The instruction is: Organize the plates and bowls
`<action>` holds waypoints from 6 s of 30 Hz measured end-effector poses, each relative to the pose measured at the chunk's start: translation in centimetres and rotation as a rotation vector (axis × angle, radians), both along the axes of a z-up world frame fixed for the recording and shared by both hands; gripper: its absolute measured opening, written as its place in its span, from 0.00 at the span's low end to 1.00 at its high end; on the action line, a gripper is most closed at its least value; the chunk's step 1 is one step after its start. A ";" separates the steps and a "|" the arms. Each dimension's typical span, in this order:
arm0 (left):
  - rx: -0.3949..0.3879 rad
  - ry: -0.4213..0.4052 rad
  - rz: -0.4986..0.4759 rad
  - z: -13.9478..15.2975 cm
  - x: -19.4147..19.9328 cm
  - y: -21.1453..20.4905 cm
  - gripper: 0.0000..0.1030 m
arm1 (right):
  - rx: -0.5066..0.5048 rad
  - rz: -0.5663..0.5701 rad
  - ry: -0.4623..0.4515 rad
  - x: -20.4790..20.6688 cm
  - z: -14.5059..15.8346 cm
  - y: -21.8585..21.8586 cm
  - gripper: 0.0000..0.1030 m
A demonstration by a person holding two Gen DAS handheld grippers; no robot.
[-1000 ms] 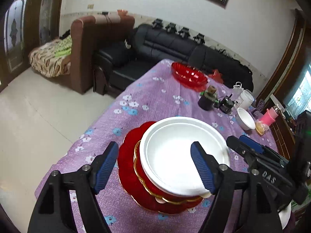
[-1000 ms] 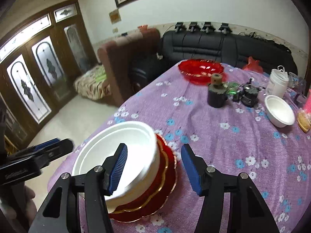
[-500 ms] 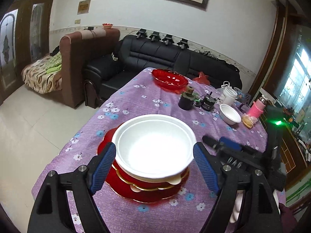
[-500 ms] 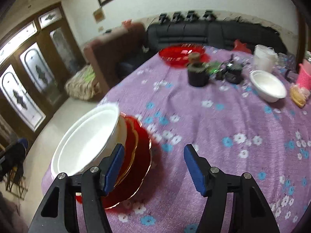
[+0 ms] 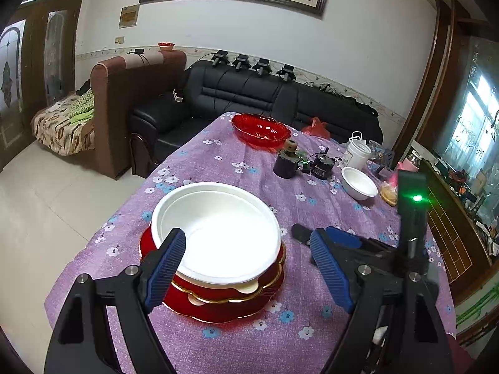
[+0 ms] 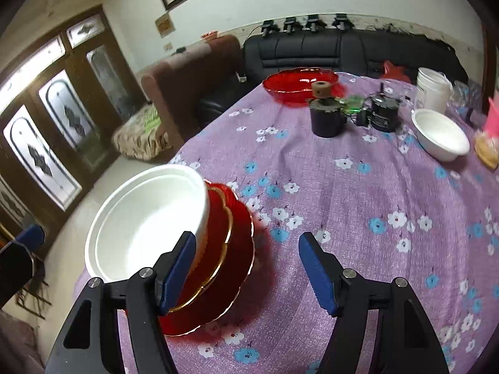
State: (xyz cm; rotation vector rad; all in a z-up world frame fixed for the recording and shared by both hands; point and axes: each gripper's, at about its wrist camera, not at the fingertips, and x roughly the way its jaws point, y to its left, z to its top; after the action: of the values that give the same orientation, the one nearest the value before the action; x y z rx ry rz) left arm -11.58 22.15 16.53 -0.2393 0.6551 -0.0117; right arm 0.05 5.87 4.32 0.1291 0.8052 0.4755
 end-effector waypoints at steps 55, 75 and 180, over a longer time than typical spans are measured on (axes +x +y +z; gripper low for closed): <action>0.010 0.272 -0.345 -9.2 4.8 -14.8 0.82 | 0.335 -0.127 0.386 10.6 -5.3 -23.9 0.10; 0.001 0.296 -0.316 -10.5 4.6 -16.5 0.82 | 0.112 -0.113 0.313 -3.0 -6.0 -23.7 0.42; 0.129 0.108 0.224 -8.7 -2.6 -1.0 1.00 | -0.016 -0.017 -0.031 -10.6 -4.6 -1.5 0.79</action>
State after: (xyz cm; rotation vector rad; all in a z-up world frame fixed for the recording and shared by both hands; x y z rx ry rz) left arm -14.18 21.17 7.79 -0.1890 0.7301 0.2587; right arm -10.58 4.38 -0.30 0.1135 0.7769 0.4535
